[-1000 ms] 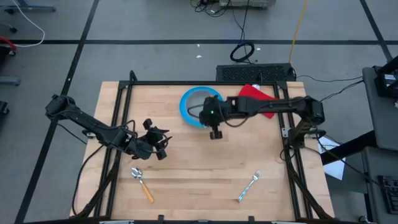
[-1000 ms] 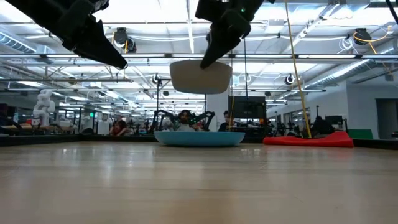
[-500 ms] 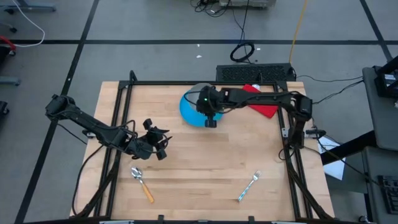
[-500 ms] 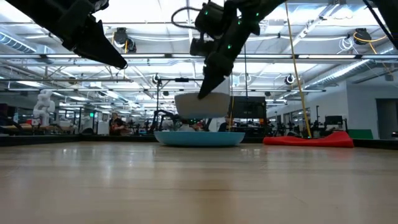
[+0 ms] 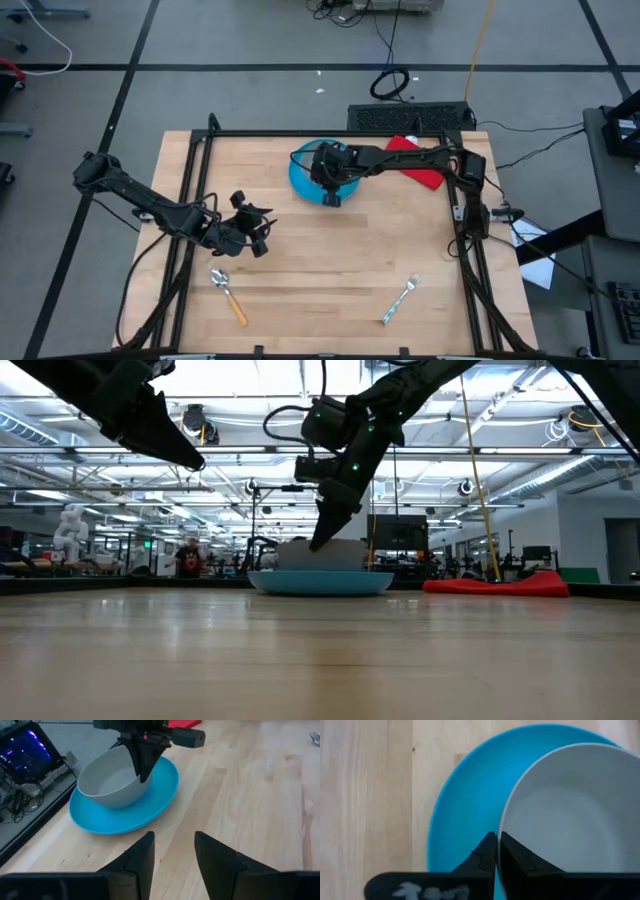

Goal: Pick and place plate/cup/fork/spoon on tray
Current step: Put the grey bowl on top of the blue plate, then put the blue patterned fork beside the blue plate

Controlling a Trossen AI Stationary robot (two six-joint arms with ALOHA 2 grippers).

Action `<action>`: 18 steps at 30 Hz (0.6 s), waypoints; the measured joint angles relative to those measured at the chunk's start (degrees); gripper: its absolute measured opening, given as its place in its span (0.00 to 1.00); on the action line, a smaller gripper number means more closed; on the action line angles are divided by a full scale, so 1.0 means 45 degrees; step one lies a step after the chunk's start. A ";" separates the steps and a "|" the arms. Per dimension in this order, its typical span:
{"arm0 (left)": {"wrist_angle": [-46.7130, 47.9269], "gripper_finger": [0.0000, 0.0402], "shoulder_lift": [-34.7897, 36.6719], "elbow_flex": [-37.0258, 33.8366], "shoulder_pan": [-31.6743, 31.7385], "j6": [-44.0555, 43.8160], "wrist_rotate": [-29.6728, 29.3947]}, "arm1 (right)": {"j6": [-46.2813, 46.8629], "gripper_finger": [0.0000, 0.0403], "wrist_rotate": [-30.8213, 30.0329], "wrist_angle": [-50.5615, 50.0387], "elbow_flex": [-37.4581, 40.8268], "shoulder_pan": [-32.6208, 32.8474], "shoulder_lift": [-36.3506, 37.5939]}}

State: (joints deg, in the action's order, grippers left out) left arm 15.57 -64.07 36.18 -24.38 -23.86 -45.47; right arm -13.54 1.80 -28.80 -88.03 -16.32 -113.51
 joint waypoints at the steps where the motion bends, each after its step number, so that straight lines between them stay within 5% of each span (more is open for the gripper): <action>1: -0.0027 0.36 0.0000 0.0001 0.0000 0.0007 0.0000 | 0.0137 0.01 0.0000 -0.0008 0.0000 0.0000 0.0022; 8: -0.0273 0.36 0.0000 -0.0001 0.0000 0.0252 0.0010 | 0.0520 0.05 0.0000 0.0078 0.0005 0.0000 0.0024; 18: -0.0277 0.36 0.0000 0.0001 0.0000 0.0267 0.0044 | 0.0814 0.31 -0.0004 0.0093 0.0005 0.0132 0.0147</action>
State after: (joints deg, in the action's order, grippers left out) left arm 14.33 -64.07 36.18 -24.38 -22.65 -45.28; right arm -9.88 1.78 -28.38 -88.01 -15.72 -112.85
